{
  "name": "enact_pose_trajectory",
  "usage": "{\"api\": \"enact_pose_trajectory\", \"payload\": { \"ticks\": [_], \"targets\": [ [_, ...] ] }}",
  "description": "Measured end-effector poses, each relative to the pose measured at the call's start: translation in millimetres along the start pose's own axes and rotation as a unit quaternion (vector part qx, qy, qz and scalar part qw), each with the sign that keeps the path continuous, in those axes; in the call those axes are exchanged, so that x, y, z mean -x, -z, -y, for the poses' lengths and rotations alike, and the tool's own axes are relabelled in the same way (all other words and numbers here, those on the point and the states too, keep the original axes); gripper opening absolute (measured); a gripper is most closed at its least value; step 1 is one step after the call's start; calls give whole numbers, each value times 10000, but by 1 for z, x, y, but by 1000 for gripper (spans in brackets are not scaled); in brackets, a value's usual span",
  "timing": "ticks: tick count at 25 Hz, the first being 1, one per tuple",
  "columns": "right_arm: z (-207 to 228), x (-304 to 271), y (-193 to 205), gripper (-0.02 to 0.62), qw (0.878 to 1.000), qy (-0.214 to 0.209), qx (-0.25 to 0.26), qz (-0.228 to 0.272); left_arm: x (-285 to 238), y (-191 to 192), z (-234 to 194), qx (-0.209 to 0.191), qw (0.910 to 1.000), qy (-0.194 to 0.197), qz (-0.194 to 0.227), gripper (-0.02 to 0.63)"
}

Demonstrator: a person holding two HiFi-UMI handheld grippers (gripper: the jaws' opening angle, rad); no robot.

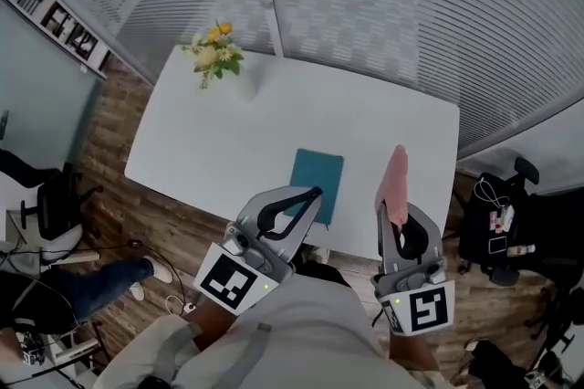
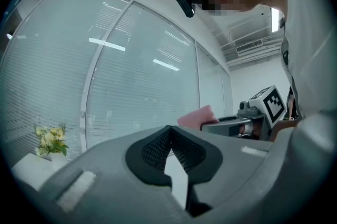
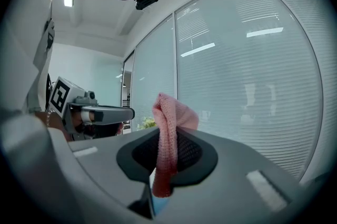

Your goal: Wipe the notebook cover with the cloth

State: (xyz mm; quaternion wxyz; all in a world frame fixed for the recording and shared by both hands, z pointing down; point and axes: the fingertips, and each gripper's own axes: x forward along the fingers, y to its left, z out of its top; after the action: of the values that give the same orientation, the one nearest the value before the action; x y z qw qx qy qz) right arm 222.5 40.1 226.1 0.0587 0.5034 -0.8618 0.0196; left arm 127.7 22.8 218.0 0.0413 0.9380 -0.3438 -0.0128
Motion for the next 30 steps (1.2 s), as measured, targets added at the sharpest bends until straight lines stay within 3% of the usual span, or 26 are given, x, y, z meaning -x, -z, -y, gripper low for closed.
{"api": "enact_pose_trajectory", "payload": {
  "ticks": [10,19,28,30],
  "targets": [
    [-25,-67,-14,31,9998,185,116,19,7,0,-71,-1,9997,241,-24,-2],
    [-48,-102,2,31,9983,481,269,-187,13,32,-106,157,9972,700,-213,-2],
    [-59,-130,36,31,9927,435,974,-555,5,80,-123,313,9941,852,-600,-2],
    [-61,-135,57,31,9874,307,1302,-841,1,101,-126,243,9934,836,-742,-2]
  ]
}}
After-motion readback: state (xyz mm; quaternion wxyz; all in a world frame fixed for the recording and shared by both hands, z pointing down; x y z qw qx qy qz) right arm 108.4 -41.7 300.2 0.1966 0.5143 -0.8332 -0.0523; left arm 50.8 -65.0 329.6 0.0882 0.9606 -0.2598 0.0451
